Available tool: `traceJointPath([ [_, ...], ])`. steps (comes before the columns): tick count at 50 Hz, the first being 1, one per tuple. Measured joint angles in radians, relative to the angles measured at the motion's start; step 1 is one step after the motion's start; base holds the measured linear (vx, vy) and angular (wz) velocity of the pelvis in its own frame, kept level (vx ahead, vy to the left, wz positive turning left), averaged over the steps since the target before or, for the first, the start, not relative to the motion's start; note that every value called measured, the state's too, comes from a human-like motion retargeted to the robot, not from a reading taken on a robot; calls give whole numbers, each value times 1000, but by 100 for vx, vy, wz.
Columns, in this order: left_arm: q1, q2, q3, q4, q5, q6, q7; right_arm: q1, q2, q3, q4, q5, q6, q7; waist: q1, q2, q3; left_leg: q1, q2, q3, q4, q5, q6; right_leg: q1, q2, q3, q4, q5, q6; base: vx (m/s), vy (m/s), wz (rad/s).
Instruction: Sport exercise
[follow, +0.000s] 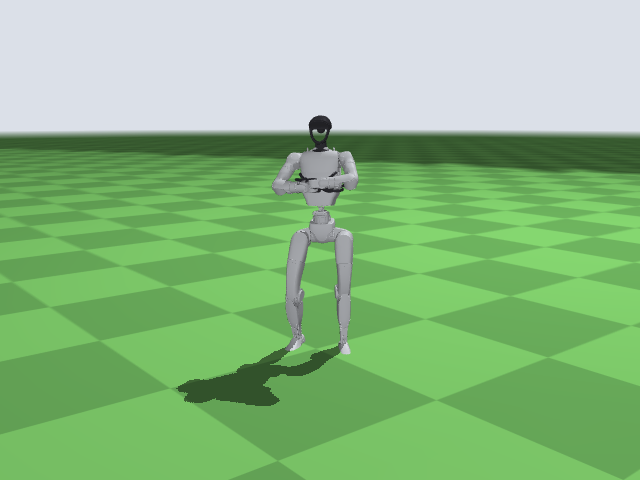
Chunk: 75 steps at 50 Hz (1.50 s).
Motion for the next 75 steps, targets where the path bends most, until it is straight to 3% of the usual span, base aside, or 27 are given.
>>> traceJointPath([
  [20, 53, 6, 0, -11, -56, -2, 84, 46, 9, -28, 23, -114, -72, -183, 19, -23, 18, 3, 3, -22, 1, 4, -8, 13, -9, -32, 21, -21, -22, 0, 0, 0],
  [40, -9, 4, 0, -6, -9, -8, 139, 48, -125, 48, 58, -505, -157, -385, -36, -29, 60, 9, -14, -50, -1, 8, -34, 4, -42, -44, 110, -65, -42, 0, -1, 10],
  [58, -95, -5, 0, 18, 176, 13, 45, 53, -362, 121, 104, -887, -179, -310, -77, -17, 106, 18, -29, -92, -5, 15, -68, 34, -75, -86, 152, -95, -66, 1, -1, 24],
  [75, -68, 72, 0, -6, 384, -70, 19, 249, -458, -57, 94, -980, -191, -263, -36, -101, 147, 48, -37, -144, -5, 10, -94, 91, -104, -144, 190, -123, -93, 2, -2, 24],
])
